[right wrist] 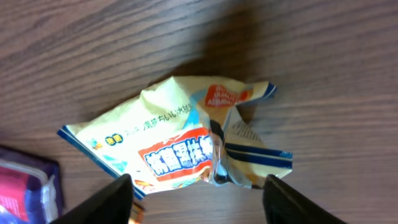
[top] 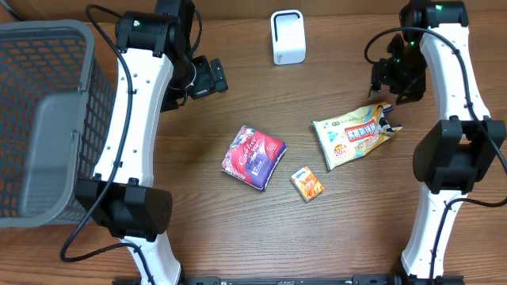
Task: Scan the item barcode
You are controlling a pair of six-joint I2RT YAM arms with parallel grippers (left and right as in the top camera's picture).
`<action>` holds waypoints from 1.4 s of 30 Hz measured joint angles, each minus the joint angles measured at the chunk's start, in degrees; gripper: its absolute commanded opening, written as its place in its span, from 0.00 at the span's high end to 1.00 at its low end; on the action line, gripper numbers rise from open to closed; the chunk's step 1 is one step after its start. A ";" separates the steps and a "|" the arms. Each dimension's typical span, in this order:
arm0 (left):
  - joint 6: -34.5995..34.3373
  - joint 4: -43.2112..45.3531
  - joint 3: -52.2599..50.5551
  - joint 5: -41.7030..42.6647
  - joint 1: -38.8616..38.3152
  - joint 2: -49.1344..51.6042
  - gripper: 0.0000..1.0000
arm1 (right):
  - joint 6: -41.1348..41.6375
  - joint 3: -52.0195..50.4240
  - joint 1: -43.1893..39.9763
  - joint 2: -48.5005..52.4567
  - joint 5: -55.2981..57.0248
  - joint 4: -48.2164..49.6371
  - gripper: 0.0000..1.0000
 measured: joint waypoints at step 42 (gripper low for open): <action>-3.56 18.32 0.00 20.98 -18.51 11.80 0.11 | 1.49 0.52 -3.67 -24.70 8.90 7.82 0.00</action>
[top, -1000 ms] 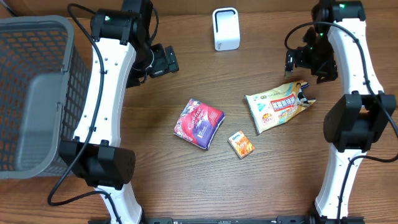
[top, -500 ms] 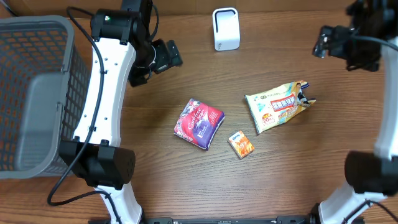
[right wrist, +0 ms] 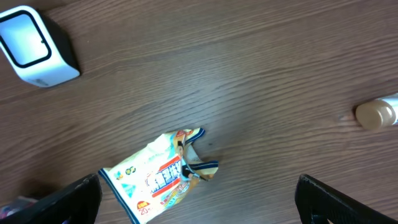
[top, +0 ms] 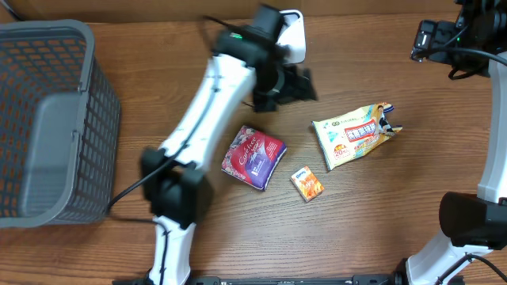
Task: Scan the item barcode
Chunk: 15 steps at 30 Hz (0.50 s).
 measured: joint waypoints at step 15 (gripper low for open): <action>-0.52 12.13 -0.33 9.77 -3.56 16.41 0.09 | 0.02 0.00 0.00 0.00 2.60 1.46 0.00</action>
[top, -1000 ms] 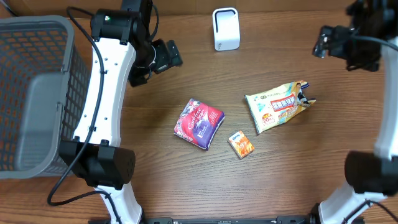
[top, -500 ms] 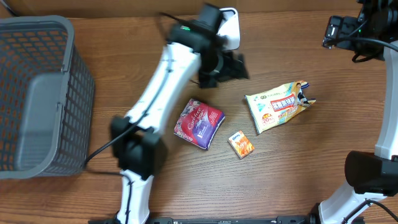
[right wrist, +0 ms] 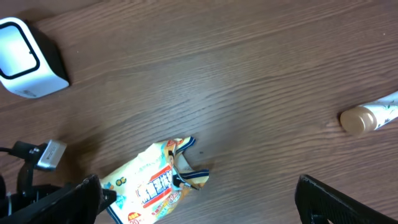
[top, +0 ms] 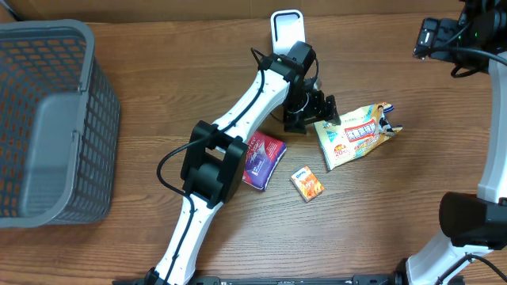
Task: Scan the item barcode
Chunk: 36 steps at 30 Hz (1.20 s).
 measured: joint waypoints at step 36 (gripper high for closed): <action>-14.16 13.11 -7.19 -5.99 -4.48 -0.52 0.32 | 3.15 -30.80 -11.45 11.56 -13.90 14.27 0.92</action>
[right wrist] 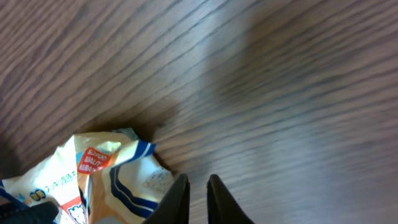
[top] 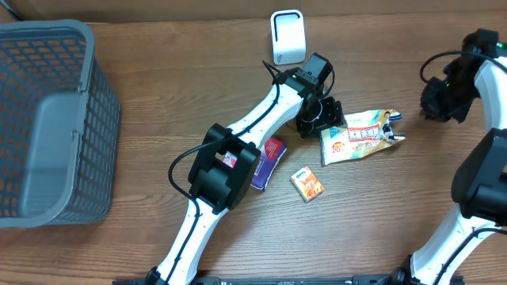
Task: Scan the item barcode
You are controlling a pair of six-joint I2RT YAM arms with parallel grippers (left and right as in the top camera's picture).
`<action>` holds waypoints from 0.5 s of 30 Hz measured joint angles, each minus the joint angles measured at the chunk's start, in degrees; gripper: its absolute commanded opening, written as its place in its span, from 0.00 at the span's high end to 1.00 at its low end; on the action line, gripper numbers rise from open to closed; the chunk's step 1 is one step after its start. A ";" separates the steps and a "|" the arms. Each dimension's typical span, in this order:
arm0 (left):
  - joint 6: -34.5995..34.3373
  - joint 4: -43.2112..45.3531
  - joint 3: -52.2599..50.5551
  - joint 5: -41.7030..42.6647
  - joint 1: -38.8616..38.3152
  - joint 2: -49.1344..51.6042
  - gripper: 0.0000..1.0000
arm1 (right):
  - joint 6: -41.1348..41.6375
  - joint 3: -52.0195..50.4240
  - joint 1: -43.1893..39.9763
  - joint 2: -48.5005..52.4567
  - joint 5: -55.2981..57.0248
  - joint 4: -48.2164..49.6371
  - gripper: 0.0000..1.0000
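Observation:
The crumpled yellow snack bag [top: 360, 136] lies flat on the wooden table, right of centre. The white scanner [top: 287, 36] stands at the back centre. My left gripper [top: 321, 117] reaches across and sits at the bag's left edge; the overhead view does not show how its jaws stand. My right gripper [top: 438, 100] is low over the table, just right of the bag's twisted end [right wrist: 118, 177]. In the right wrist view its fingertips [right wrist: 198, 182] are almost together with only bare wood between them.
A purple packet [top: 271, 152] lies partly under my left arm, and a small orange box [top: 307, 184] is in front of it. A grey mesh basket [top: 47, 119] fills the far left.
My right gripper was wide open, high at the back right; now it is down beside the bag's right end with its fingers shut. The left gripper stays at the bag's left edge.
First my right gripper hung open close over the bag while the left arm was at the back left. Then the right was high and far back, and the left was near the scanner. The left then stood at the bag's left edge; now the right is low and shut.

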 measured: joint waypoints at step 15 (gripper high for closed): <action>-0.92 4.85 -2.99 -0.85 -1.36 -0.42 0.96 | 1.33 -7.96 5.09 0.02 -6.67 6.23 0.96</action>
